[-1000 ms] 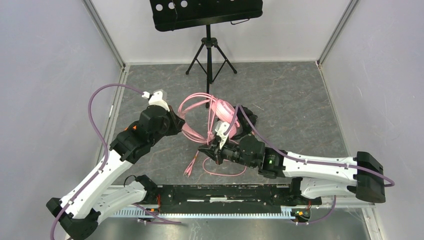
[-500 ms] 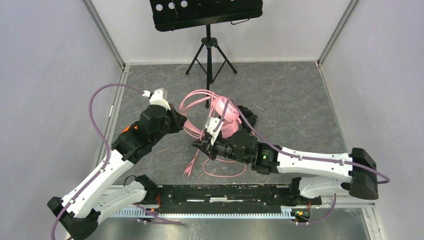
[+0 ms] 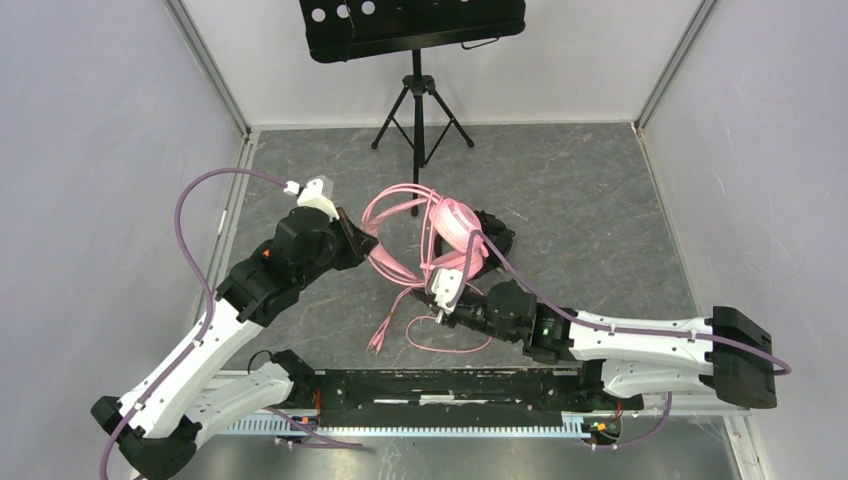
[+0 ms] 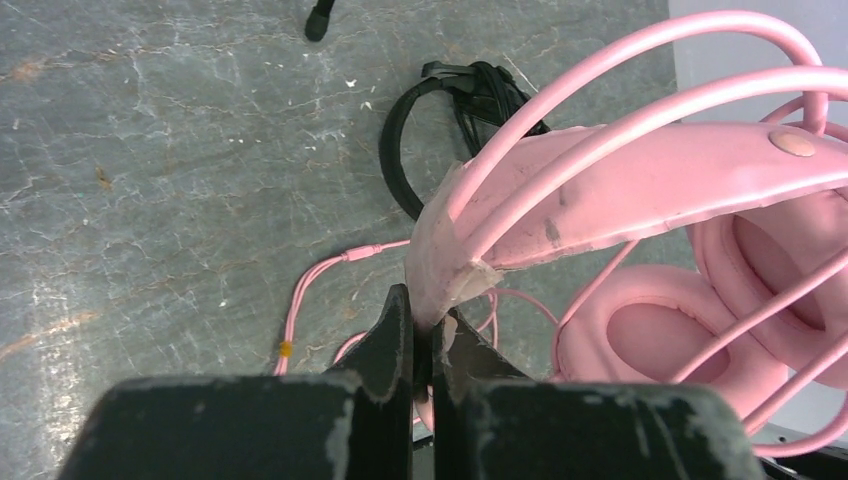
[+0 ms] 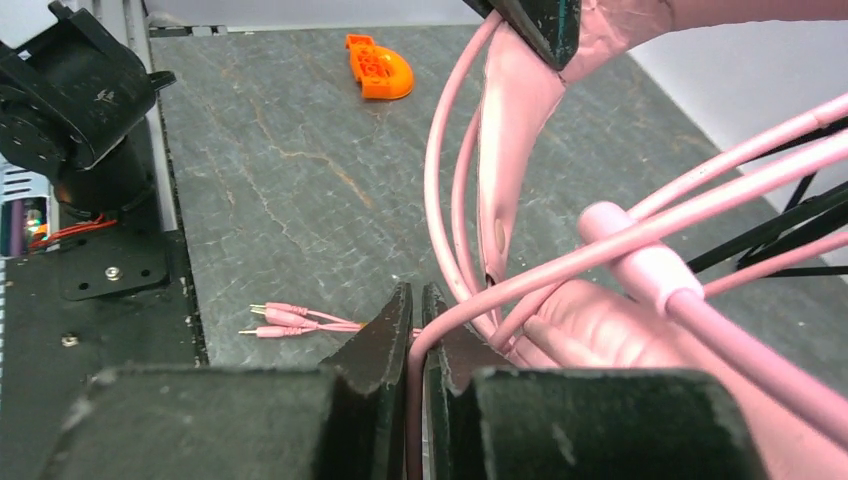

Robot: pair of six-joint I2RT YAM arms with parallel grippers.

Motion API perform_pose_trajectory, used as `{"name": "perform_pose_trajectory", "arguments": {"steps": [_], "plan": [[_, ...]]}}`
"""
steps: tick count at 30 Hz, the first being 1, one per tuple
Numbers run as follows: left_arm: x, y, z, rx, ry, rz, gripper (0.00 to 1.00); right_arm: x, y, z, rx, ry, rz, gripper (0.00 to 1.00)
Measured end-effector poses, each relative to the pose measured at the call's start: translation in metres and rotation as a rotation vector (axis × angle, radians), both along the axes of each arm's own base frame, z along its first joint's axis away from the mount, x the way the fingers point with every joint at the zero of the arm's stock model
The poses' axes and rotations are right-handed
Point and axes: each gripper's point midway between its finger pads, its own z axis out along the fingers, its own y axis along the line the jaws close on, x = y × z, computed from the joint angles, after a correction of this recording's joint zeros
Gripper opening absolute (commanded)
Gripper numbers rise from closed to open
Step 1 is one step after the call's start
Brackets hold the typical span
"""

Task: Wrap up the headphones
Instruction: Wrap the headphones cable around the headphones.

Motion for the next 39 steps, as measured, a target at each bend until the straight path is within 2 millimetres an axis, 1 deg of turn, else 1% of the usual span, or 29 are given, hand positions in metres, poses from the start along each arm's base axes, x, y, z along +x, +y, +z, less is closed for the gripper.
{"name": "perform_pose_trajectory", "arguments": {"steps": [4, 8, 9, 11, 13, 14, 16, 17, 19, 20, 24, 28, 31, 34, 39], "plan": [[-0.003, -0.005, 0.006, -0.038, 0.011, -0.011, 0.02, 0.0, -0.008, -0.003, 0.036, -0.068, 0.002, 0.18], [-0.003, -0.011, 0.019, -0.115, 0.01, -0.004, 0.02, -0.004, -0.018, -0.022, 0.024, -0.094, 0.013, 0.21], [-0.002, -0.013, 0.023, -0.136, 0.004, -0.002, 0.02, -0.004, -0.02, -0.025, 0.02, -0.098, 0.015, 0.19], [-0.002, -0.015, 0.03, -0.164, -0.003, -0.003, 0.02, -0.005, -0.023, -0.031, 0.015, -0.105, 0.016, 0.11], [-0.002, -0.017, 0.035, -0.187, -0.01, -0.004, 0.02, -0.004, -0.024, -0.032, 0.018, -0.115, 0.013, 0.05], [-0.002, -0.017, 0.037, -0.193, -0.012, -0.004, 0.02, -0.004, -0.025, -0.032, 0.022, -0.121, 0.011, 0.02], [-0.003, -0.018, 0.039, -0.206, -0.015, -0.008, 0.02, -0.003, -0.029, -0.03, 0.041, -0.139, -0.001, 0.01], [-0.004, -0.018, 0.04, -0.208, -0.015, -0.01, 0.02, -0.001, -0.031, -0.03, 0.047, -0.147, -0.011, 0.03], [-0.005, -0.018, 0.041, -0.212, -0.015, -0.014, 0.02, 0.001, -0.037, -0.032, 0.061, -0.164, -0.032, 0.11], [-0.006, -0.018, 0.041, -0.214, -0.015, -0.016, 0.02, 0.002, -0.04, -0.035, 0.065, -0.171, -0.042, 0.14], [-0.008, -0.019, 0.041, -0.222, -0.01, -0.021, 0.02, 0.004, -0.045, -0.041, 0.063, -0.197, -0.054, 0.19], [-0.009, -0.019, 0.049, -0.242, -0.018, -0.023, 0.02, 0.008, -0.043, -0.038, 0.068, -0.234, -0.068, 0.24], [-0.011, -0.02, 0.055, -0.257, -0.024, -0.031, 0.02, 0.01, -0.04, -0.039, 0.066, -0.257, -0.067, 0.31], [-0.012, -0.02, 0.06, -0.268, -0.031, -0.036, 0.02, 0.012, -0.036, -0.045, 0.054, -0.269, -0.062, 0.33], [-0.013, -0.021, 0.066, -0.277, -0.04, -0.04, 0.02, 0.02, -0.03, -0.063, 0.024, -0.261, -0.055, 0.37]]}}
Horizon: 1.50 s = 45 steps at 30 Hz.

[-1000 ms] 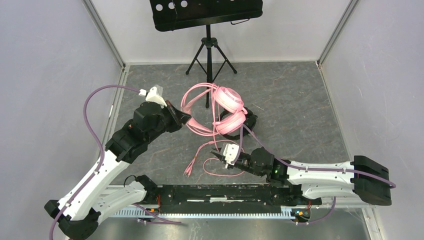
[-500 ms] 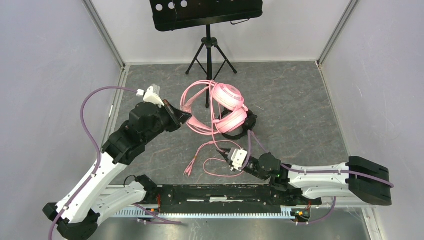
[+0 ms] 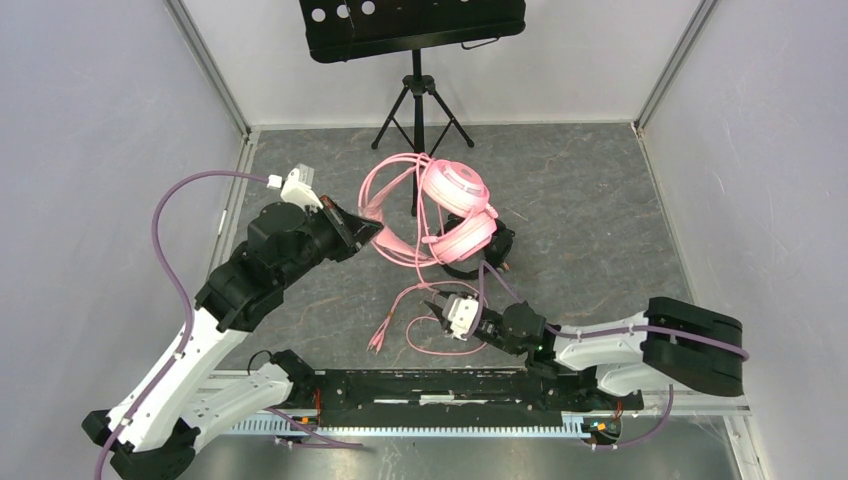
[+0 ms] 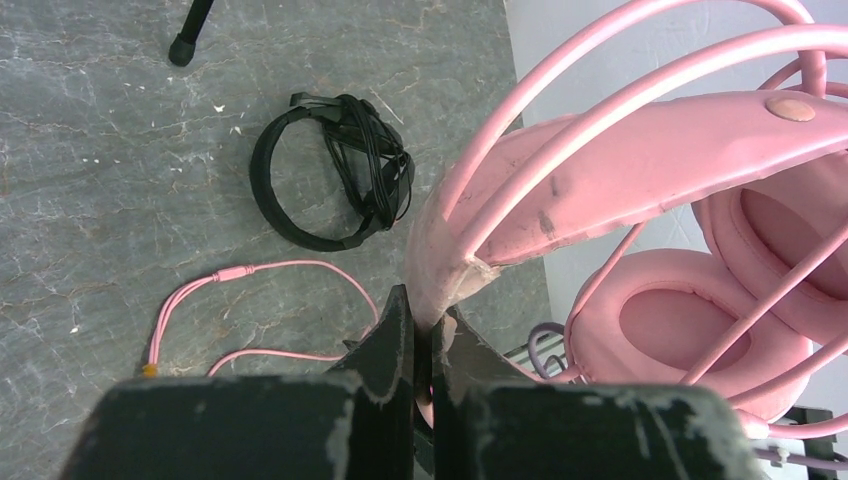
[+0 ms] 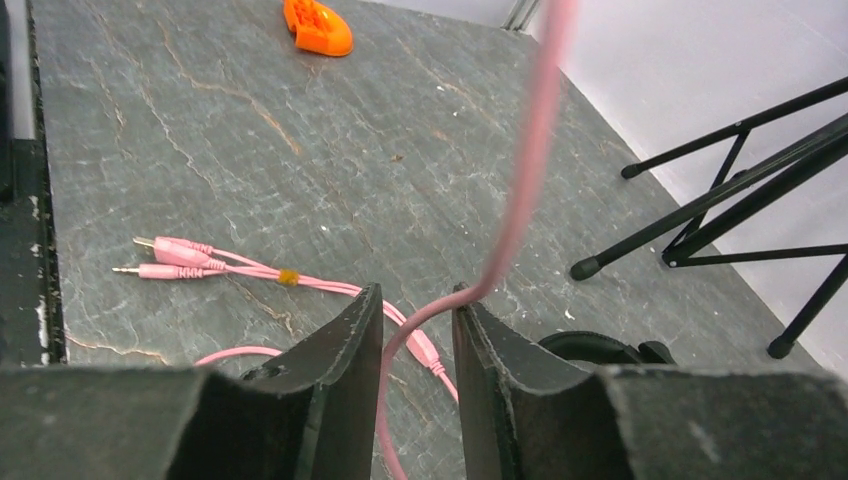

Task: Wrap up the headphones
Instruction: Wrap the headphones cable around the headphones.

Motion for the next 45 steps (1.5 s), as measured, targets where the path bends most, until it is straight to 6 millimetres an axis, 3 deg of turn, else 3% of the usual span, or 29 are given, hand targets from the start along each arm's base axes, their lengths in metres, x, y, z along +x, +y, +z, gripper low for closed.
{"name": "perform_pose_trajectory", "arguments": {"steps": [7, 14, 18, 21, 27, 35, 39, 45], "plan": [[-0.002, 0.001, 0.014, -0.016, -0.021, 0.0, 0.02, 0.009, 0.009, -0.017, -0.008, 0.027, 0.013, 0.36], [-0.003, 0.003, 0.023, -0.025, -0.034, 0.001, 0.02, 0.012, 0.014, -0.027, 0.001, 0.054, 0.015, 0.0], [-0.003, 0.007, 0.026, -0.003, -0.029, 0.012, 0.02, 0.009, 0.008, -0.029, 0.016, 0.064, 0.017, 0.0], [0.002, 0.012, 0.04, 0.035, -0.053, 0.038, 0.02, 0.004, -0.003, -0.031, 0.025, 0.077, 0.019, 0.0], [0.017, 0.023, 0.064, 0.104, -0.119, 0.102, 0.02, -0.008, -0.018, -0.017, 0.098, 0.087, 0.048, 0.0], [0.023, 0.026, 0.068, 0.157, -0.116, 0.116, 0.02, -0.017, -0.032, -0.015, 0.139, 0.106, 0.064, 0.0], [0.02, 0.03, 0.068, 0.184, -0.11, 0.119, 0.02, -0.014, -0.041, -0.009, 0.182, 0.108, 0.029, 0.0], [0.014, 0.031, 0.083, 0.19, -0.153, 0.084, 0.02, -0.004, -0.048, 0.005, 0.251, 0.107, -0.034, 0.0]]}}
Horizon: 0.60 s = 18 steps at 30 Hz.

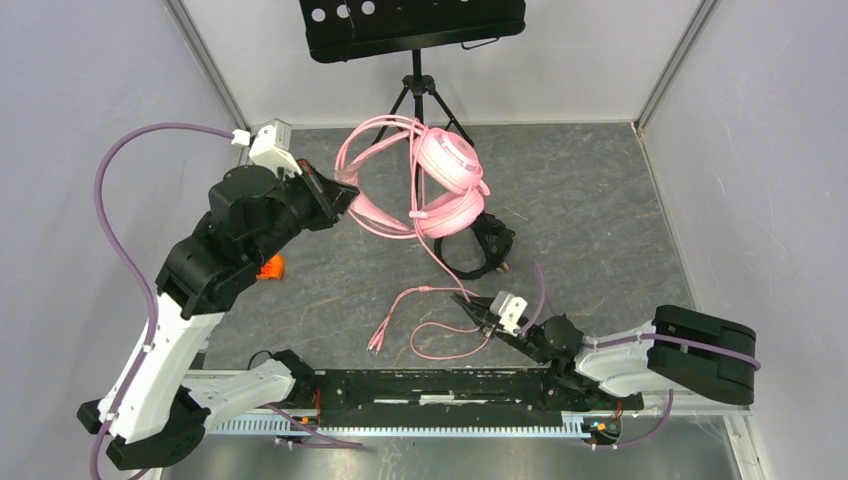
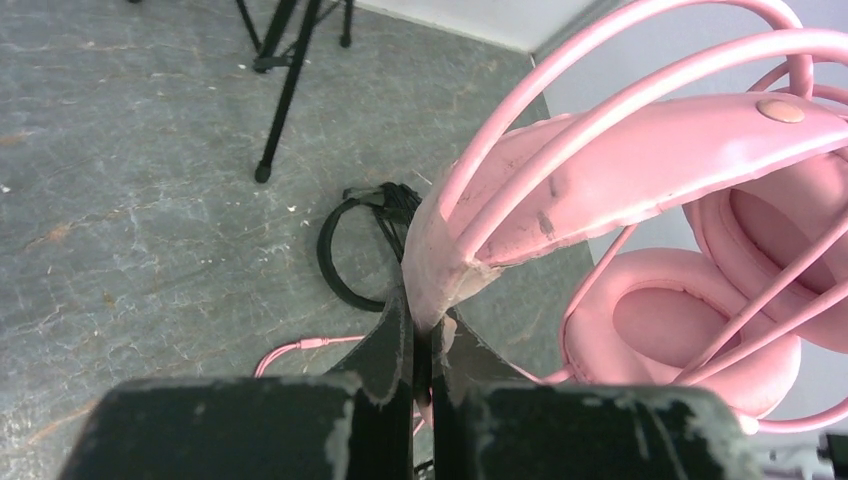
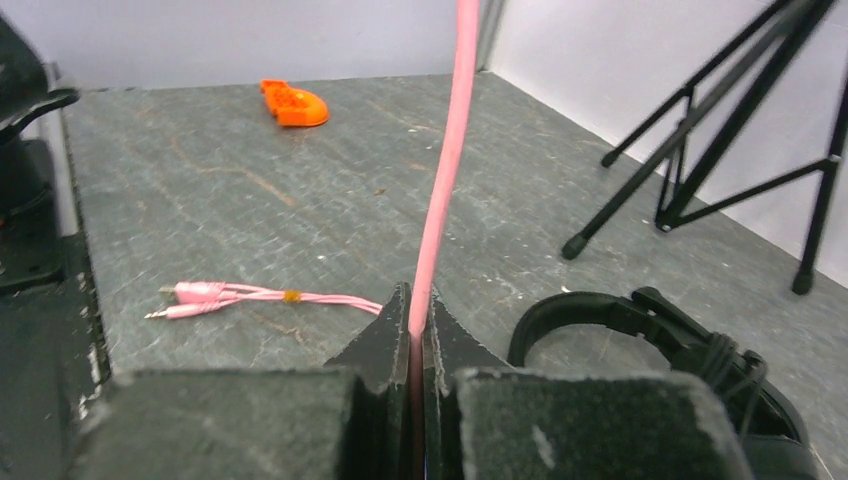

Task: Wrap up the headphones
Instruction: Wrap the headphones cable around the headphones.

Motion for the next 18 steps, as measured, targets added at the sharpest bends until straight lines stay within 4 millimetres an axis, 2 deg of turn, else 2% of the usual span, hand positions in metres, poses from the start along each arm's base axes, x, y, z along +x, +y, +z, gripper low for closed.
{"name": "perform_pose_trajectory", "arguments": {"steps": [4, 8, 10, 12, 18], "plan": [[-0.016, -0.012, 0.0, 0.06, -0.017, -0.148, 0.02, 0.016, -0.015, 0.013, 0.051, 0.007, -0.085, 0.01], [-0.043, -0.019, -0.014, 0.186, -0.042, -0.355, 0.02, 0.03, -0.039, 0.044, 0.161, -0.002, -0.17, 0.03], [-0.055, -0.018, -0.022, 0.261, -0.082, -0.45, 0.02, 0.032, -0.048, 0.055, 0.198, -0.006, -0.18, 0.0], [-0.064, -0.017, -0.03, 0.326, -0.131, -0.527, 0.02, 0.031, -0.044, 0.057, 0.178, 0.009, -0.154, 0.0], [-0.072, -0.018, -0.07, 0.566, -0.275, -0.755, 0.02, 0.017, -0.005, 0.051, 0.011, 0.177, 0.028, 0.0]]}}
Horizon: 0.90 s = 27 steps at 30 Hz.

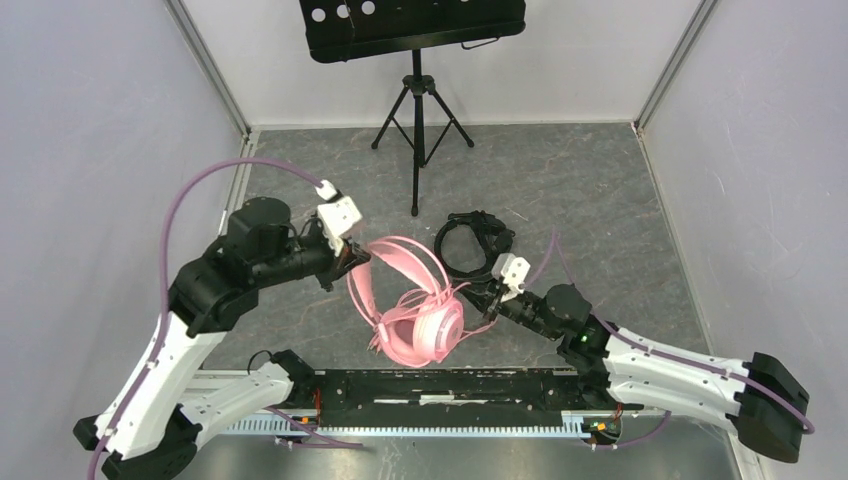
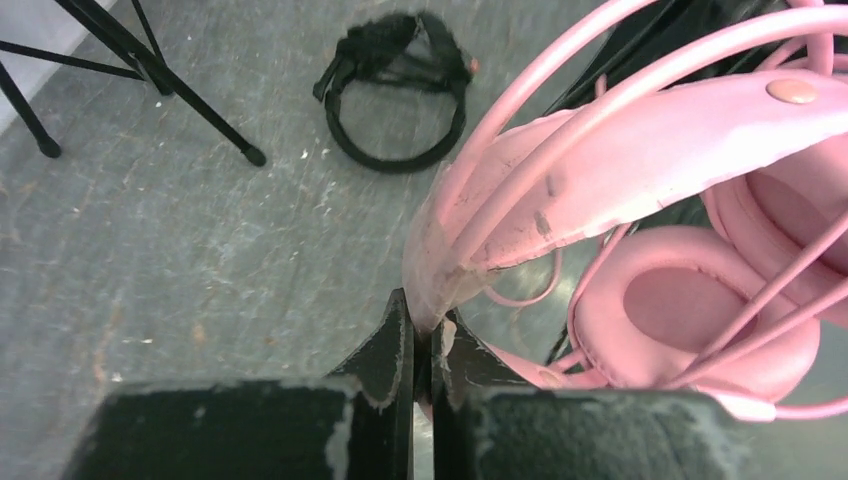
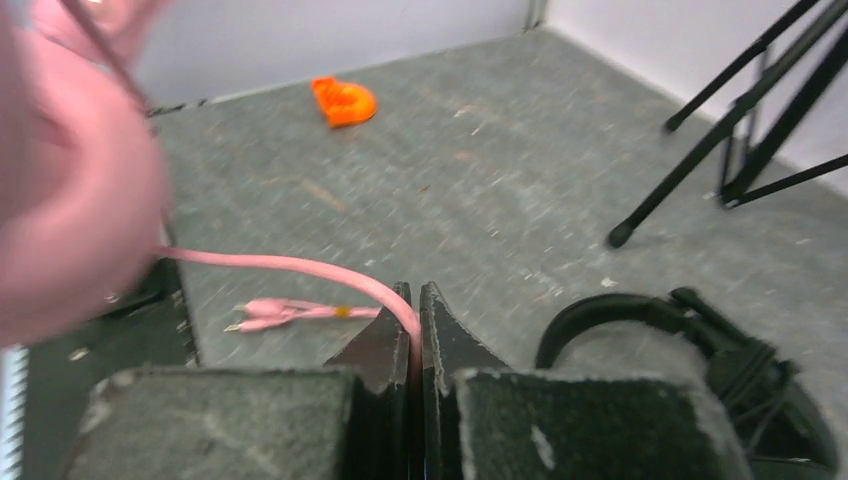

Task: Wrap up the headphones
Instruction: Wrap the headphones cable around the headphones.

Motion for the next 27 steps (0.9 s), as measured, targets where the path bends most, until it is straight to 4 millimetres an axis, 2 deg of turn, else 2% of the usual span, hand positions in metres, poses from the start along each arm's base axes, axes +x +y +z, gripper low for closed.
{"name": "perform_pose_trajectory", "arguments": {"steps": [2, 6, 11, 15, 21, 25, 27], "plan": [[0.004, 0.002, -0.019, 0.081, -0.055, -0.056, 0.02, -0.009, 0.004, -0.004, -0.041, 0.065, 0.048, 0.0], [0.016, 0.0, -0.041, 0.191, -0.141, -0.131, 0.02, -0.031, 0.001, -0.013, -0.097, 0.173, 0.141, 0.0], [0.029, -0.005, -0.044, 0.259, -0.231, -0.198, 0.02, -0.056, 0.004, -0.013, -0.134, 0.291, 0.252, 0.0], [0.036, -0.007, -0.048, 0.291, -0.296, -0.232, 0.02, -0.066, 0.008, -0.008, -0.132, 0.359, 0.308, 0.07], [0.024, -0.013, -0.046, 0.266, -0.364, -0.324, 0.02, -0.096, 0.021, -0.009, -0.081, 0.462, 0.492, 0.06], [0.021, -0.013, -0.045, 0.281, -0.398, -0.36, 0.02, -0.123, 0.026, -0.023, -0.051, 0.573, 0.647, 0.05], [0.02, -0.013, -0.048, 0.296, -0.401, -0.38, 0.02, -0.131, 0.025, -0.03, -0.059, 0.625, 0.682, 0.11]]}}
